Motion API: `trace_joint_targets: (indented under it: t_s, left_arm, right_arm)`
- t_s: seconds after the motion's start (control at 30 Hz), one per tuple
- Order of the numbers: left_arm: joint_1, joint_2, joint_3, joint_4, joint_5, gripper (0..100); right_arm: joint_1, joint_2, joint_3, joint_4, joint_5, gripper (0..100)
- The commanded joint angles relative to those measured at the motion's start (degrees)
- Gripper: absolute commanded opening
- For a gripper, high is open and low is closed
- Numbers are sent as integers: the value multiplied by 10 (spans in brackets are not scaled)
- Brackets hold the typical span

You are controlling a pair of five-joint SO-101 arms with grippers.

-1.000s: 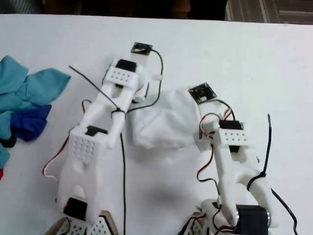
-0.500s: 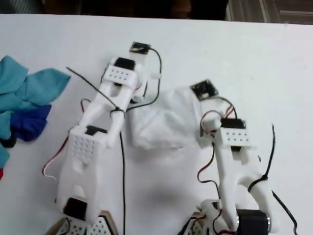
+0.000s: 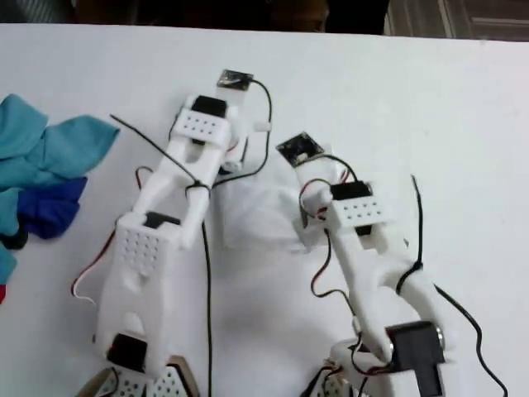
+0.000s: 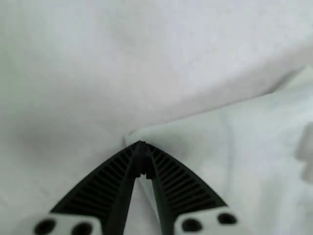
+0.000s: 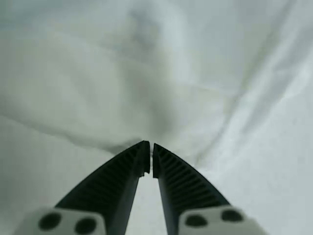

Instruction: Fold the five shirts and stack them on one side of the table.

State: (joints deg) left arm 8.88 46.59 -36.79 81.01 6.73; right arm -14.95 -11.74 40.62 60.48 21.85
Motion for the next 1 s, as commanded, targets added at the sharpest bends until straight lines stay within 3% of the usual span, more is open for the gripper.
trace_joint_targets:
  t_s: [0.0, 0.47, 0.6, 0.87, 0.97]
  left_arm:
    - [-10, -5, -17, 4, 2, 25]
    - [-10, -8, -17, 7, 2, 25]
    - [-9, -12, -44, 44, 1, 25]
    - [-3, -12, -237, 209, 0, 25]
    - [0, -26, -268, 215, -11, 25]
  right_arm:
    - [-6, 2, 3, -4, 0, 19]
    - [46, -167, 54, -7, -4, 19]
    - [76, -222, 41, -14, -7, 19]
    - [133, -116, -103, 8, -58, 19]
    - [133, -44, -186, 42, -81, 19]
